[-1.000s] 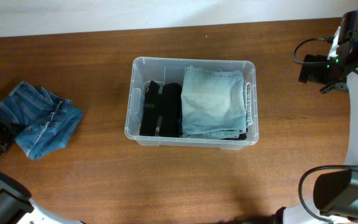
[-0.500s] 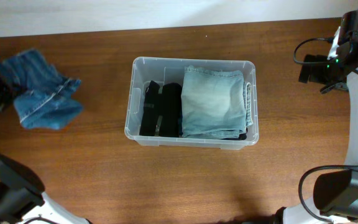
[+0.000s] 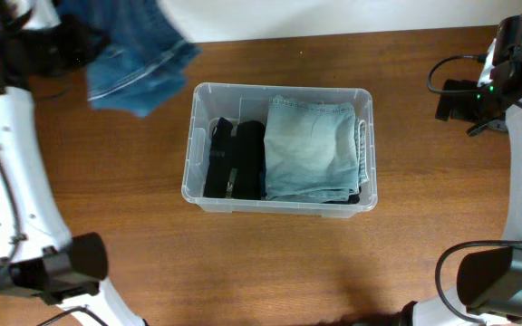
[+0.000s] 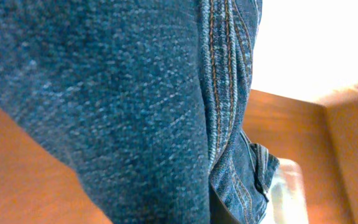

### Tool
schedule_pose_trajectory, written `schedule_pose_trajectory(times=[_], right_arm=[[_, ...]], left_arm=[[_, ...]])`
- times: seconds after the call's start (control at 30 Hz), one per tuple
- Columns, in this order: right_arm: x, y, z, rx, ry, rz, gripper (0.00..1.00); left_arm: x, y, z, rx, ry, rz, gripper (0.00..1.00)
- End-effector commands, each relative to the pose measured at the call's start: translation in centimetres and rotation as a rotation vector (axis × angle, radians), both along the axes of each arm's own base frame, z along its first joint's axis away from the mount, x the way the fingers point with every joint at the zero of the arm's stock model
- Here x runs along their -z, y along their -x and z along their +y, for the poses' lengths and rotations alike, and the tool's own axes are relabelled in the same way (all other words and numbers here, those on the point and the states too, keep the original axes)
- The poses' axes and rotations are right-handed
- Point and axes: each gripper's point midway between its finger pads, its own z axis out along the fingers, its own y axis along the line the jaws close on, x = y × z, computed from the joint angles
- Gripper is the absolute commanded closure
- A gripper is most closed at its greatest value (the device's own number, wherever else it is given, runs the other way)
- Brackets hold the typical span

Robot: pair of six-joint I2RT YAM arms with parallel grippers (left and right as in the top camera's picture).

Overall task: Pack container
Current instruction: 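Lift the dark blue jeans and swing them over the container's left half, then lower the dark blue jeans into the container's left side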

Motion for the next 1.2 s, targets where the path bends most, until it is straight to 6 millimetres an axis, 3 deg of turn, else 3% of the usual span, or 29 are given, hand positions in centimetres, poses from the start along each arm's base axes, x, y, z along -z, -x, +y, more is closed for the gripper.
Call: schedule_pose_trajectory(times=[0.0,0.1,0.23,0.37,0.57,0.83,1.07,1.17], right_arm=[[-0.4,0.0,-0.3,0.014,0.009,-0.011,0.01],[-0.4,0.0,-0.3,0.014,0.009,-0.011,0.01],[-0.4,0.0,-0.3,0.014,0.009,-0.011,0.01],[-0.4,0.0,-0.3,0.014,0.009,-0.011,0.01],[-0.4,0.0,-0.3,0.014,0.009,-0.011,0.01],[-0.4,0.0,-0.3,0.014,0.009,-0.011,0.02],[-0.4,0.0,-0.3,0.014,0.009,-0.011,0.01],[-0.4,0.0,-0.3,0.014,0.008,-0.011,0.01]], left_arm=[[-6.3,3.2,-6.6,0.141,0.070,-0.140,0.99],[-6.1,4.2,-11.3,0.233,0.083,-0.128,0.99],[-5.8,6.0,-16.1,0.339,0.089,-0.112,0.99],[-4.4,7.5,-18.6,0.360,0.044,-0.055,0.99],[0.5,8.7,-21.5,0.391,-0.038,0.084,0.99],[8.3,7.7,-22.3,0.371,-0.053,0.274,0.99],[12.2,6.8,-21.3,0.335,-0.068,0.340,0.99],[14.6,6.6,-20.0,0.280,-0.138,0.380,0.99]])
